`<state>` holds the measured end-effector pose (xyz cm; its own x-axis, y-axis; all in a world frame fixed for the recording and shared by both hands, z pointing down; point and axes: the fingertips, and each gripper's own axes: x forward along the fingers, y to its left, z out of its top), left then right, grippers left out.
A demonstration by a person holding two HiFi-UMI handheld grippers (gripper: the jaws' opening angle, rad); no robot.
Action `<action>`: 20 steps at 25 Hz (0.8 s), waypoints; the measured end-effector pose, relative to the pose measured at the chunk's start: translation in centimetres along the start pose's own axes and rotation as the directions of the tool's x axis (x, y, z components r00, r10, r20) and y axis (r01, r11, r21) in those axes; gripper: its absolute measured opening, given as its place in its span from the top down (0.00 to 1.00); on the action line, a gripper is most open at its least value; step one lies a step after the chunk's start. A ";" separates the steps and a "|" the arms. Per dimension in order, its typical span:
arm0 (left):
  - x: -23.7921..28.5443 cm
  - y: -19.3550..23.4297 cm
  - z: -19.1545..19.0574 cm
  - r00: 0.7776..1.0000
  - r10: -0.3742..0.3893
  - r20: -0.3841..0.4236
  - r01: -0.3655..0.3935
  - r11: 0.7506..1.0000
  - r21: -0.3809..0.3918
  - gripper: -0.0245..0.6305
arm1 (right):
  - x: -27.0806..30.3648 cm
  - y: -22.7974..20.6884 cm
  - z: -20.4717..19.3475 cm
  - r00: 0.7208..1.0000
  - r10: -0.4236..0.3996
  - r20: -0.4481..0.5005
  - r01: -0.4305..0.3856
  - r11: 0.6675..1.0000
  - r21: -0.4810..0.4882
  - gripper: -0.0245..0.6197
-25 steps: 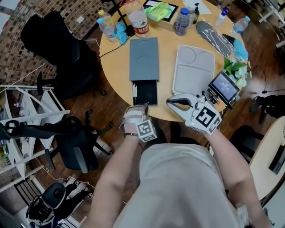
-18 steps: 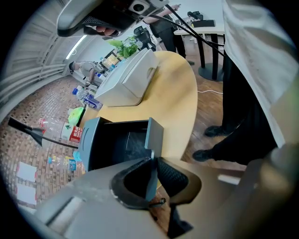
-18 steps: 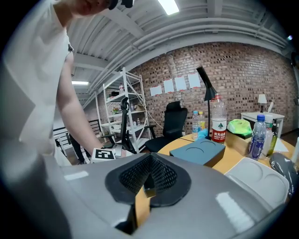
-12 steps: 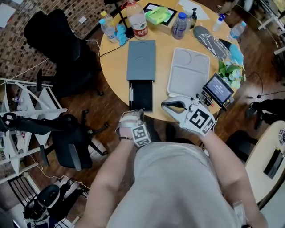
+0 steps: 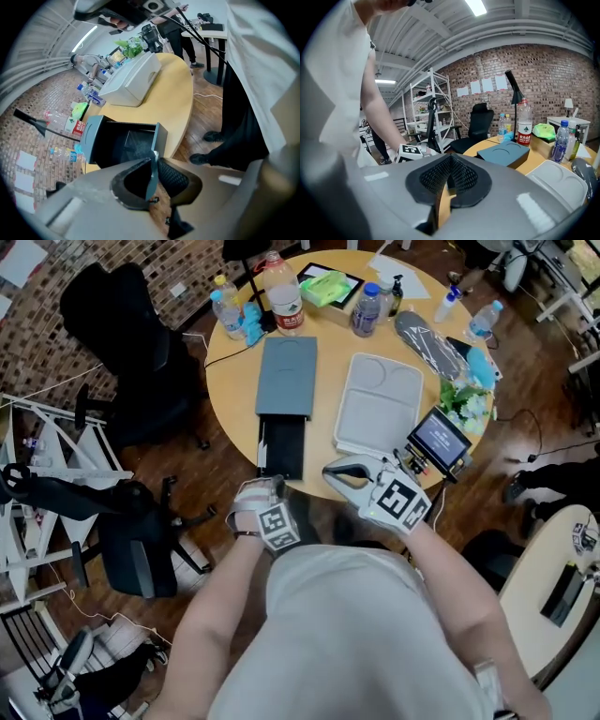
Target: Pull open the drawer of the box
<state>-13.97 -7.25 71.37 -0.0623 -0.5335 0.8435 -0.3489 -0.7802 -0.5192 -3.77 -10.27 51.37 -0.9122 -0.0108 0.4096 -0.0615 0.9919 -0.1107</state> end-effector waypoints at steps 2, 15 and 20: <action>-1.2 0.6 0.4 1.000 0.003 0.024 -0.001 0.997 -0.074 0.88 | 0.2 0.7 0.4 0.999 0.011 0.046 -0.011 1.000 -0.003 0.96; -12.2 3.4 5.9 0.942 0.165 0.291 0.093 0.708 -0.700 0.95 | -3.3 4.0 -2.1 0.995 0.060 0.085 -0.057 0.998 -0.035 0.96; -15.7 2.8 7.3 0.883 0.218 0.415 0.211 0.604 -0.768 0.96 | -4.3 5.0 -3.1 0.995 0.043 0.094 -0.043 0.999 -0.007 0.96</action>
<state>-7.21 -3.47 55.66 0.2564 -0.7772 0.5747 -0.9424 -0.3332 -0.0302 1.14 -4.87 51.87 -0.9479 0.0200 0.3179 -0.0200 0.9923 -0.1220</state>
